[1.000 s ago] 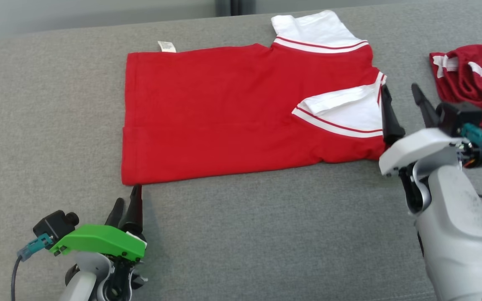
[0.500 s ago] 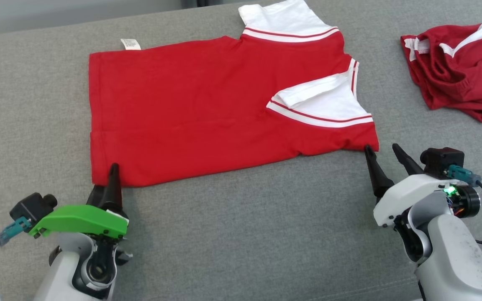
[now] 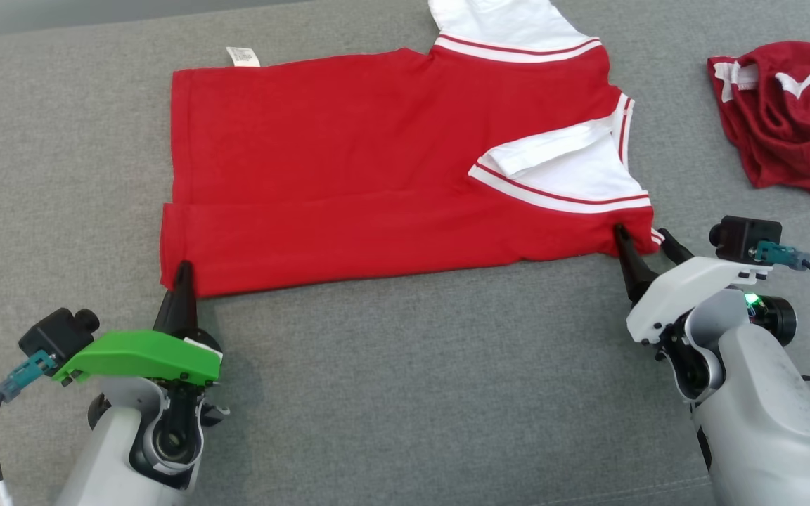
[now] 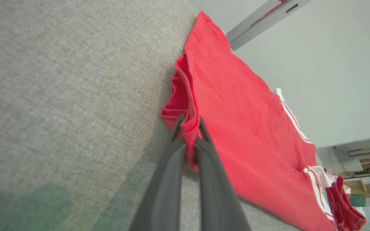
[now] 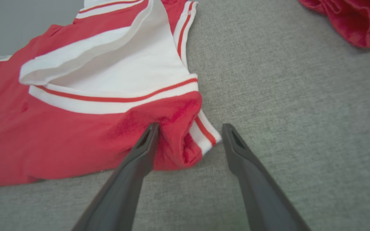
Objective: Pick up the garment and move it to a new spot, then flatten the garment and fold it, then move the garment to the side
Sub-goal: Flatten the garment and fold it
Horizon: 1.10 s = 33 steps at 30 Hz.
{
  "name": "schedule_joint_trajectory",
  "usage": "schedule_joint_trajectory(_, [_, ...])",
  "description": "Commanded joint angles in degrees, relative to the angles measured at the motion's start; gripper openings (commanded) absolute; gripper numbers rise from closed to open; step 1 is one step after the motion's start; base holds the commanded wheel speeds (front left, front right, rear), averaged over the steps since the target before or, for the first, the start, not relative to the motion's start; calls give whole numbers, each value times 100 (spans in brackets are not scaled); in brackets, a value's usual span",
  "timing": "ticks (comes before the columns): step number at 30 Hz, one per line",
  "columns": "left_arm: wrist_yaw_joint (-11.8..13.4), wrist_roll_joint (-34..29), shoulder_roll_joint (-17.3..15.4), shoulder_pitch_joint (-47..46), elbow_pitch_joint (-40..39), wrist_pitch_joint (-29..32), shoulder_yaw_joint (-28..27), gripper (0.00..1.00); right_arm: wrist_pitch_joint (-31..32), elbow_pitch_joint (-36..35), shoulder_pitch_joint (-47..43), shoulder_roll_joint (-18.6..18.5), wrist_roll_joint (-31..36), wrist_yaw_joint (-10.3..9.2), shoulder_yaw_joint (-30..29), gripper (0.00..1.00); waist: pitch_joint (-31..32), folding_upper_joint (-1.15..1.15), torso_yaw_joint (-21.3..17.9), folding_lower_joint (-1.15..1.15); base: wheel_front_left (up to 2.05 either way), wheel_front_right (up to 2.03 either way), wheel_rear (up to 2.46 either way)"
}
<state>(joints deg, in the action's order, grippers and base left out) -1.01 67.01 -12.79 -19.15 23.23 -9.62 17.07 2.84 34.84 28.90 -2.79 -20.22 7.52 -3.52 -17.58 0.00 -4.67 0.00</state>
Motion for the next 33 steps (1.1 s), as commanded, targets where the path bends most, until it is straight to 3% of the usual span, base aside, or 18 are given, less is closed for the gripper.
schedule_joint_trajectory(1, [-31, -37, 9, -83, 29, -33, 4, 0, 14, 120, 63, -16, -48, -8, 5, 47, -13, 0, 44, 0, 0, 0, 0])
schedule_joint_trajectory(2, [-46, -38, 16, -91, 36, -39, 11, 0, 11, 176, 94, -16, -42, -8, 26, 41, -11, 0, 55, 0, 0, 0, 0])
schedule_joint_trajectory(3, [-54, -41, 17, -96, 47, -46, 15, 0, 3, 235, 127, -14, -39, -8, 48, 1, -6, 0, 64, 0, 0, 0, 0])
schedule_joint_trajectory(11, [-211, -142, -2, -127, -56, -151, 72, 0, 29, 118, 372, -18, -192, -8, 59, 0, 132, 0, 43, 0, 0, 0, 0])
schedule_joint_trajectory(17, [-247, -232, -97, -23, -560, -133, 137, 0, 476, -587, 356, -20, -279, -8, -148, 0, 320, 0, 29, 0, 0, 0, 0])
schedule_joint_trajectory(26, [90, -212, -339, 907, -1762, 26, 222, 0, 1583, -2395, -790, -62, -376, -8, -495, 0, 563, 0, 108, 0, 0, 0, 0])
schedule_joint_trajectory(33, [310, 13, -252, 1812, -2021, 19, 255, 0, 1945, -3336, -2087, -24, -568, -8, -795, 0, 647, 0, 125, 0, 0, 0, 0])
